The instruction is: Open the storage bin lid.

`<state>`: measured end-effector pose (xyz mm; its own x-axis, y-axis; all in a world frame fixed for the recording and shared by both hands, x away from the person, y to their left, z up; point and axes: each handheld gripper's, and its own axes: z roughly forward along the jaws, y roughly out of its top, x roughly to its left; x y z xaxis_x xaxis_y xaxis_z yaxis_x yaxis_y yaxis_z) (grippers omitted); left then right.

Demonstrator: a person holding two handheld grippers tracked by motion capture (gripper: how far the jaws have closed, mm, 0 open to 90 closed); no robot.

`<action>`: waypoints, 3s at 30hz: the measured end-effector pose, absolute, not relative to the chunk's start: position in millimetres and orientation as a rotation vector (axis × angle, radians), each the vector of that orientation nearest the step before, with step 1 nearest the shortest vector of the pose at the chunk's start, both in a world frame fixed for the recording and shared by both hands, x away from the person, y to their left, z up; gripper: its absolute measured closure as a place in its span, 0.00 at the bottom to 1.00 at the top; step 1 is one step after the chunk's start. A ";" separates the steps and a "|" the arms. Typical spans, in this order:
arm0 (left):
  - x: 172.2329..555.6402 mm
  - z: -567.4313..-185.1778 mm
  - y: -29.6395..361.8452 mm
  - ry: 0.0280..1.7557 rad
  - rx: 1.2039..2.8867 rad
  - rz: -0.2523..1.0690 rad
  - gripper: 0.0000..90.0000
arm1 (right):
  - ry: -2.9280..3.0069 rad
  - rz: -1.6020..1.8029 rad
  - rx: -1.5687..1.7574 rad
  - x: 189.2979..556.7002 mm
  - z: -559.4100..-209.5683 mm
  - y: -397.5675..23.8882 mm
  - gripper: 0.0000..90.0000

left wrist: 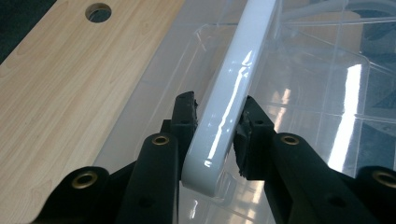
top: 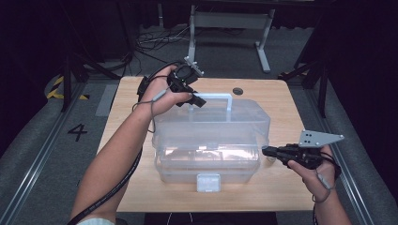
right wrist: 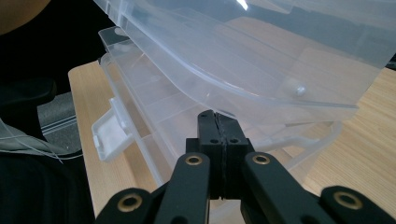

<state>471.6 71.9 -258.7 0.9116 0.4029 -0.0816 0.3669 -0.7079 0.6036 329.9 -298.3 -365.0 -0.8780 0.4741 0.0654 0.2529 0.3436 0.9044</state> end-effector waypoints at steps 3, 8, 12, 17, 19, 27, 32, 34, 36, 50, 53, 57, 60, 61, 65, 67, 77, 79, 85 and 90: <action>471.1 -258.7 71.8 0.546 2.427 0.078 0.80 | 2.390 1.567 0.663 330.3 -365.3 -298.7 1.00; 470.3 -257.9 73.0 0.545 2.413 0.113 0.78 | 2.380 1.571 0.674 330.0 -364.7 -298.5 1.00; 468.8 -253.8 76.9 0.553 2.389 0.176 0.64 | 2.369 1.584 0.668 329.6 -363.2 -297.8 1.00; 462.8 -244.0 89.0 0.580 2.328 0.242 0.47 | 2.364 1.572 0.659 330.7 -362.2 -296.6 1.00; 459.8 -238.0 95.3 0.591 2.298 0.249 0.46 | 2.362 1.565 0.656 331.8 -362.0 -295.3 1.00; 441.3 -224.4 106.8 0.584 2.247 0.266 0.49 | 2.334 1.575 0.658 336.4 -357.1 -293.5 1.00; 425.8 -219.1 111.0 0.552 2.222 0.260 0.58 | 2.320 1.578 0.671 338.6 -353.7 -293.0 1.00; 419.0 -216.8 114.8 0.550 2.202 0.253 0.64 | 2.308 1.584 0.675 340.0 -352.0 -292.3 1.00; 415.5 -215.2 117.6 0.546 2.197 0.249 0.72 | 2.306 1.584 0.676 340.5 -351.3 -292.2 1.00; 376.3 -218.2 155.2 0.542 2.160 0.224 1.00 | 2.250 1.600 0.687 354.0 -339.0 -288.2 1.00; 361.8 -222.8 165.8 0.546 2.128 0.233 1.00 | 2.237 1.611 0.690 357.6 -336.4 -287.9 1.00; 351.5 -226.7 172.6 0.547 2.110 0.235 1.00 | 2.230 1.614 0.697 360.3 -333.9 -287.3 1.00; 342.9 -231.9 177.3 0.545 2.093 0.234 1.00 | 2.222 1.618 0.704 363.0 -331.7 -286.9 1.00; 340.0 -234.0 178.6 0.544 2.090 0.233 1.00 | 2.219 1.617 0.706 363.9 -330.9 -286.8 1.00; 329.4 -244.6 183.4 0.552 2.074 0.233 1.00 | 2.209 1.618 0.712 366.6 -328.5 -285.9 1.00; 326.1 -251.5 185.2 0.559 2.072 0.235 1.00 | 2.205 1.619 0.717 367.3 -327.7 -285.7 1.00; 332.8 -288.2 192.2 0.649 2.036 0.250 1.00 | 2.179 1.629 0.742 370.3 -324.9 -283.7 1.00; 336.2 -294.5 194.2 0.670 2.024 0.255 1.00 | 2.175 1.631 0.744 370.8 -324.8 -283.5 1.00; 343.4 -302.3 196.3 0.723 1.994 0.303 1.00 | 2.171 1.638 0.744 371.0 -325.3 -283.9 1.00; 346.2 -304.8 195.9 0.744 1.967 0.326 1.00 | 2.166 1.644 0.741 371.1 -326.0 -283.8 1.00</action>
<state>346.2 195.9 -304.8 0.7775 0.6237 -0.0802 0.3639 -0.3423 0.8662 371.1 -283.8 -326.0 -0.8136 0.5788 0.0549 0.2087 0.2026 0.9568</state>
